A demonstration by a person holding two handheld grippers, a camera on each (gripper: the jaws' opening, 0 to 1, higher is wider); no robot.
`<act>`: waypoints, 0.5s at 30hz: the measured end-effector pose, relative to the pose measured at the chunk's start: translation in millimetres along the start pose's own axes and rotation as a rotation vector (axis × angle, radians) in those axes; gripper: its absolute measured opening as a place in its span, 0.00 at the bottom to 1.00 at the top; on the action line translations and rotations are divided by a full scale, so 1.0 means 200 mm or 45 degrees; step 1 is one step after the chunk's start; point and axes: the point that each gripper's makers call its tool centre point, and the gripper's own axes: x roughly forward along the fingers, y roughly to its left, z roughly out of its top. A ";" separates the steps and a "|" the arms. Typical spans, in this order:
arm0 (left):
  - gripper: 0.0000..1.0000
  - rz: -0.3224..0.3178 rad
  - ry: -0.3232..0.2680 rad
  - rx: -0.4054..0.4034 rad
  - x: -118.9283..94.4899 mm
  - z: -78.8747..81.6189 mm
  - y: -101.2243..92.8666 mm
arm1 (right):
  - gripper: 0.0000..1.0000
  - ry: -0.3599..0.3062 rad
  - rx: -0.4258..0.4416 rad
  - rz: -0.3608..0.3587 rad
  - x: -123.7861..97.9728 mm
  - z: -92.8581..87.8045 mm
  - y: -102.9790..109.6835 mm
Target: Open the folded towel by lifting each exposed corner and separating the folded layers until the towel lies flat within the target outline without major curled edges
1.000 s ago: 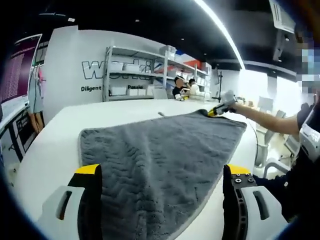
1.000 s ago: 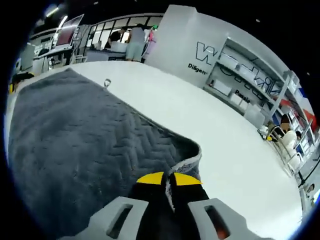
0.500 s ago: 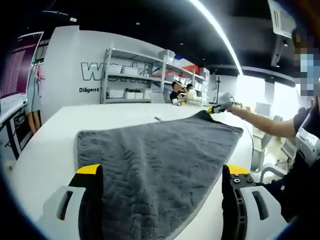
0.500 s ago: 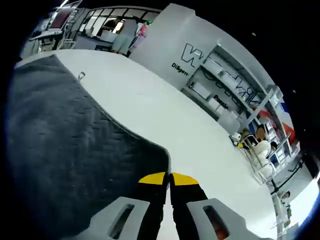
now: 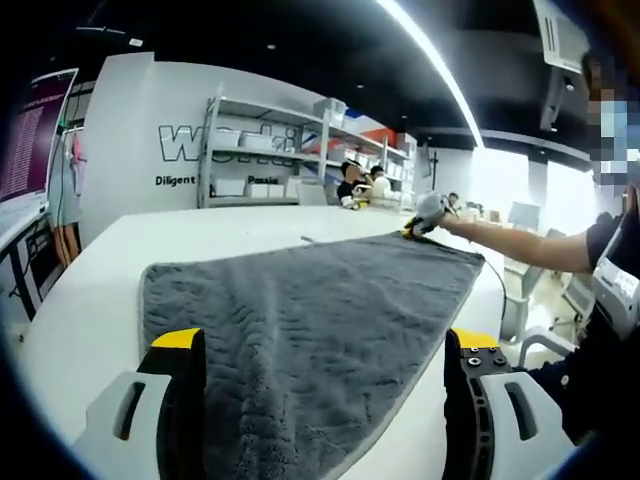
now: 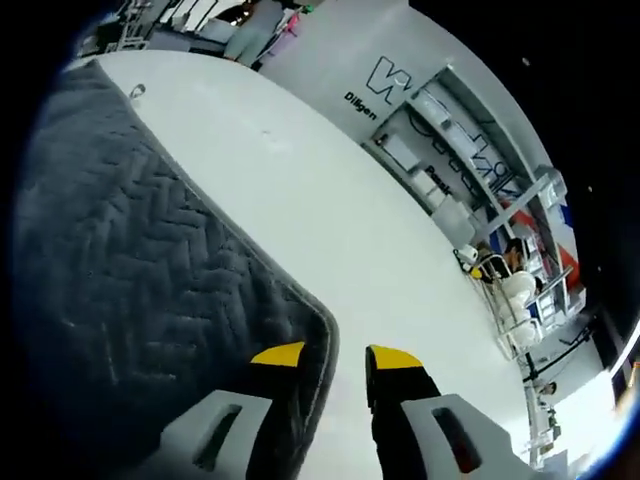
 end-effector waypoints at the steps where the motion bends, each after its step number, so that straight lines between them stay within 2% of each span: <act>1: 0.99 0.009 0.004 -0.002 0.00 0.00 0.00 | 0.27 -0.019 0.016 -0.015 -0.01 0.00 -0.02; 6: 0.99 0.012 0.008 -0.009 0.00 0.01 -0.01 | 0.50 -0.044 0.060 -0.022 -0.10 -0.02 -0.07; 11: 0.99 0.013 0.005 -0.027 0.01 0.03 -0.03 | 0.64 -0.055 0.144 0.092 -0.25 -0.07 -0.03; 13: 0.99 0.049 0.025 -0.034 0.01 0.02 -0.01 | 0.73 -0.044 0.167 0.151 -0.32 -0.11 0.01; 15: 0.99 0.064 0.027 -0.027 0.02 0.01 -0.01 | 0.83 -0.046 0.174 0.172 -0.37 -0.13 0.02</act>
